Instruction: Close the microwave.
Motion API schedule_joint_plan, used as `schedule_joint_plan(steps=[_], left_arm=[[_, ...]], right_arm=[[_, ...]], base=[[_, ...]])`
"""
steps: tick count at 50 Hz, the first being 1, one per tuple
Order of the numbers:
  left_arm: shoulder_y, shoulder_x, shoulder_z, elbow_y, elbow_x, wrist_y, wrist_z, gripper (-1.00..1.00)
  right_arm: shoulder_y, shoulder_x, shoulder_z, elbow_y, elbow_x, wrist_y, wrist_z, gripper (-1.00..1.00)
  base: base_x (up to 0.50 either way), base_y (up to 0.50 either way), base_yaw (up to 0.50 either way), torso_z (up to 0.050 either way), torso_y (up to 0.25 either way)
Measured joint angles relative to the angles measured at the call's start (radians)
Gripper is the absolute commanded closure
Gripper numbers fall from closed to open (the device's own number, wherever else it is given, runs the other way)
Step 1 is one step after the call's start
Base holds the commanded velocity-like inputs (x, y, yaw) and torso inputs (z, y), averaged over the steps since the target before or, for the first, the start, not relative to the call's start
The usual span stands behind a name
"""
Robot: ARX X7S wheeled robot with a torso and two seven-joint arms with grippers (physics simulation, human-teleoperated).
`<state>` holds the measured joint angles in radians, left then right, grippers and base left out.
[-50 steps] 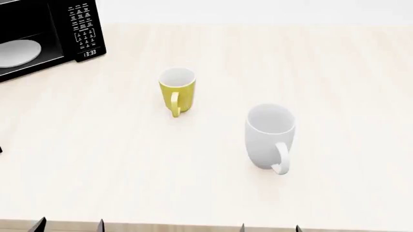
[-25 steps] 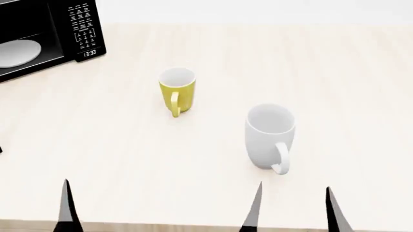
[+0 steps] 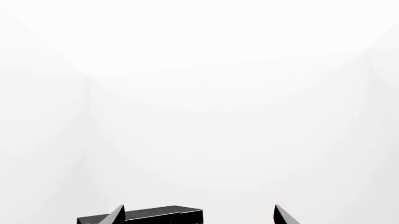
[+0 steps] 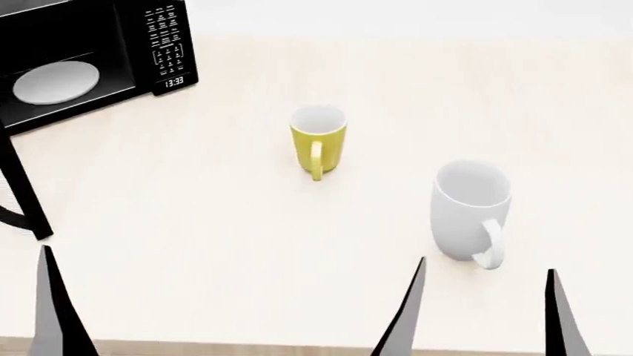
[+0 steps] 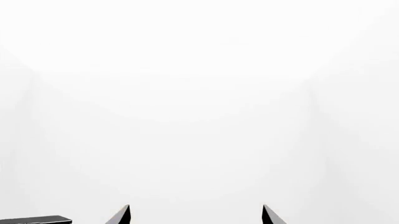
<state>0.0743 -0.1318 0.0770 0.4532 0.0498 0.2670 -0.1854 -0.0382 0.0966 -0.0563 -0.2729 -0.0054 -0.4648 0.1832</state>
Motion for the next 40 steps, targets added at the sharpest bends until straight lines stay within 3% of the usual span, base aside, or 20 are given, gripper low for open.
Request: schedule_joint_plan(steps=[40], left_arm=[[0.004, -0.035, 0.032, -0.001, 0.009, 0.009, -0.05, -1.0]], right_arm=[[-0.007, 0.039, -0.047, 0.003, -0.026, -0.013, 0.064, -1.0]], base=[[0.0, 0.5, 0.0, 0.0, 0.0]])
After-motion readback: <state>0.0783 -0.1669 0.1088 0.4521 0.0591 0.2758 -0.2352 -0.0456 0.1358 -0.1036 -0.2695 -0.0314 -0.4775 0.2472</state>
